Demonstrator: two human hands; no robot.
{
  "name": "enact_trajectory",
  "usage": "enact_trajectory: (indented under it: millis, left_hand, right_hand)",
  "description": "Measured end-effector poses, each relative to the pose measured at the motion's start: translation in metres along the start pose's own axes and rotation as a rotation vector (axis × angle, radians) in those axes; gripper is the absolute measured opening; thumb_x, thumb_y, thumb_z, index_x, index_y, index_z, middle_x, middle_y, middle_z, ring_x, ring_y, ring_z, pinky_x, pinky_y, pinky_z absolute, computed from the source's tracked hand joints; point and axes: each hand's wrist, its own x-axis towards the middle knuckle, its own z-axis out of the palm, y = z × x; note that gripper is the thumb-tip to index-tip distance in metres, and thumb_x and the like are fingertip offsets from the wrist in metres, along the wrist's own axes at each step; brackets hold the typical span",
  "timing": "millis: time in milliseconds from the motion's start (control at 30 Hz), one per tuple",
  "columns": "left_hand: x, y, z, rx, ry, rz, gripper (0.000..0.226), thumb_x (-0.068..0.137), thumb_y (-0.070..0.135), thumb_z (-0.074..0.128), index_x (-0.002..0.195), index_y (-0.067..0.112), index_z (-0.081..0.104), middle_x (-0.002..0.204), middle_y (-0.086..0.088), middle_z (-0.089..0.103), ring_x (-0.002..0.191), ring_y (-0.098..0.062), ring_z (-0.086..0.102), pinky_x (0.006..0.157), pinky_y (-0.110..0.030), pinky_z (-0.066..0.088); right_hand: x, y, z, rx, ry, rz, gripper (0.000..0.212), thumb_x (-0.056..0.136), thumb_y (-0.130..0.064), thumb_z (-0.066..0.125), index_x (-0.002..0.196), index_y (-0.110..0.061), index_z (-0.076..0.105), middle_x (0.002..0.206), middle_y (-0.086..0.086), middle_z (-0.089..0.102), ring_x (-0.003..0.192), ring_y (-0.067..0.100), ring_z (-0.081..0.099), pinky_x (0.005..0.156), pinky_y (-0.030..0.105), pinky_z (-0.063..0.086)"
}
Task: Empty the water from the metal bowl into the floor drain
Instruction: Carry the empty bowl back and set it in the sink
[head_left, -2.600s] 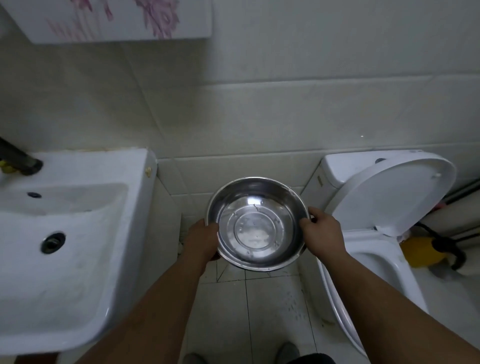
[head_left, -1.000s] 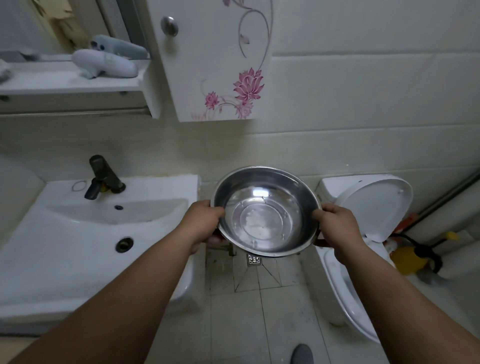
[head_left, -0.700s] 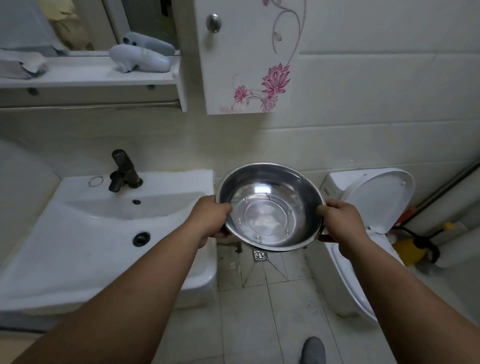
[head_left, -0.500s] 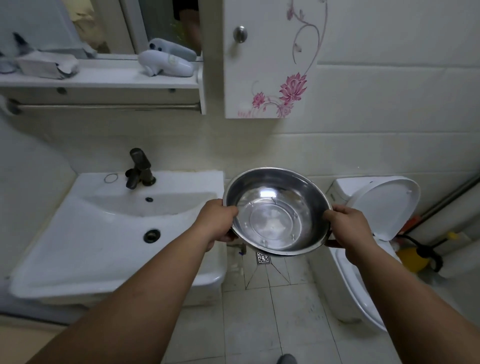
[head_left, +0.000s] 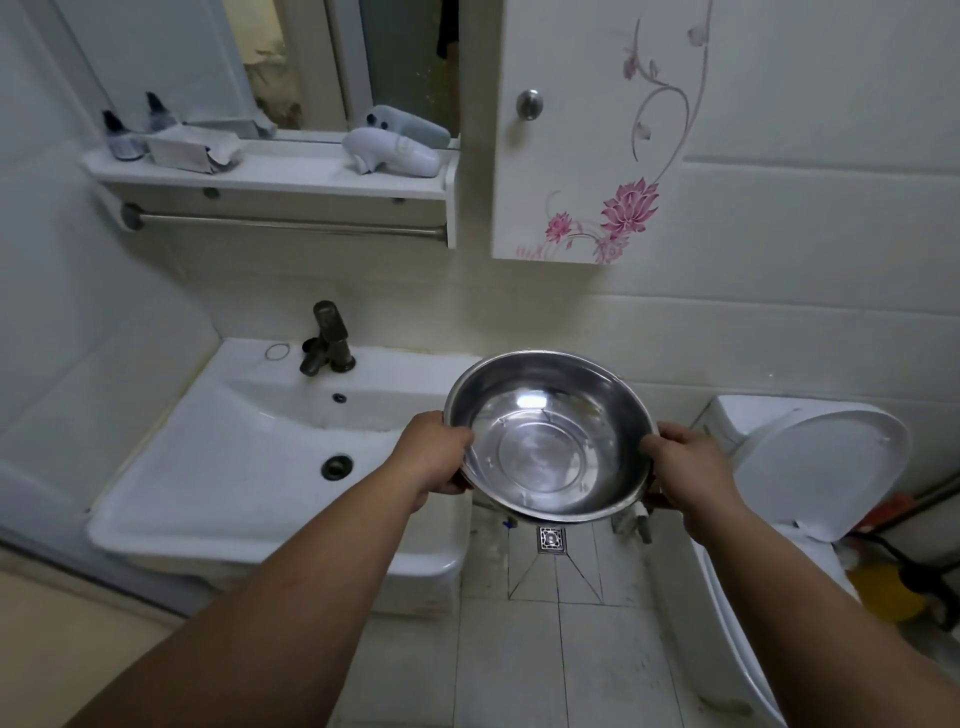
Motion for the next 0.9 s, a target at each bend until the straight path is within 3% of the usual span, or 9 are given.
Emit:
enact_trajectory:
  millis: [67,267,400,533,767,900]
  left_hand:
    - [-0.001,0.003,0.002,-0.010,0.016,0.001,0.023,0.095,0.008,0.053,0.111,0.011,0.069,0.089,-0.015,0.075,0.067,-0.024,0.073,0.045,-0.024,0.058]
    - [-0.004,0.007,0.006,-0.024,0.065,0.003,0.021,0.096,0.010,0.050,0.099,0.018,0.069,0.091,-0.016,0.077,0.075,-0.028,0.075,0.047,-0.024,0.059]
    - [-0.004,0.002,0.001,-0.011,0.081,0.004,0.021,0.097,0.013,0.050,0.099,0.019,0.069,0.093,-0.017,0.078,0.080,-0.031,0.077,0.052,-0.029,0.062]
    - [0.001,-0.001,-0.008,0.002,0.091,0.000,0.020,0.098,0.015,0.050,0.102,0.023,0.068,0.097,-0.015,0.078,0.086,-0.032,0.077,0.058,-0.033,0.063]
    - [0.014,-0.012,-0.045,-0.001,0.083,-0.004,0.021,0.098,0.014,0.049,0.104,0.024,0.067,0.099,-0.014,0.078,0.088,-0.031,0.077,0.057,-0.032,0.062]
    - [0.029,-0.025,-0.080,-0.007,0.044,0.002,0.022,0.099,0.015,0.051,0.111,0.021,0.068,0.101,-0.014,0.077,0.091,-0.033,0.076,0.059,-0.033,0.062]
  right_hand:
    - [0.005,-0.003,-0.002,0.002,-0.012,-0.017,0.019,0.088,-0.010,0.060,0.087,-0.018,0.077,0.071,0.012,0.067,0.069,0.031,0.063,0.062,0.042,0.060]
    - [0.016,-0.008,-0.002,0.021,-0.020,-0.026,0.020,0.075,-0.020,0.060,0.082,-0.019,0.078,0.073,0.017,0.072,0.066,0.032,0.066,0.068,0.057,0.064]
    - [0.017,-0.010,0.004,0.022,-0.028,-0.034,0.025,0.068,-0.027,0.058,0.082,-0.024,0.079,0.076,0.018,0.075,0.065,0.033,0.068,0.065,0.059,0.064]
    - [0.015,-0.013,0.013,0.017,-0.026,-0.037,0.025,0.068,-0.026,0.058,0.081,-0.023,0.079,0.066,0.009,0.071,0.060,0.031,0.066,0.060,0.057,0.064]
    - [0.006,-0.024,0.051,-0.003,-0.021,-0.044,0.024,0.071,-0.023,0.057,0.082,-0.024,0.078,0.067,0.010,0.072,0.062,0.030,0.066,0.057,0.044,0.062]
    - [-0.007,-0.029,0.087,-0.017,-0.001,-0.038,0.022,0.076,-0.018,0.058,0.084,-0.022,0.078,0.075,0.018,0.074,0.063,0.031,0.065,0.058,0.057,0.062]
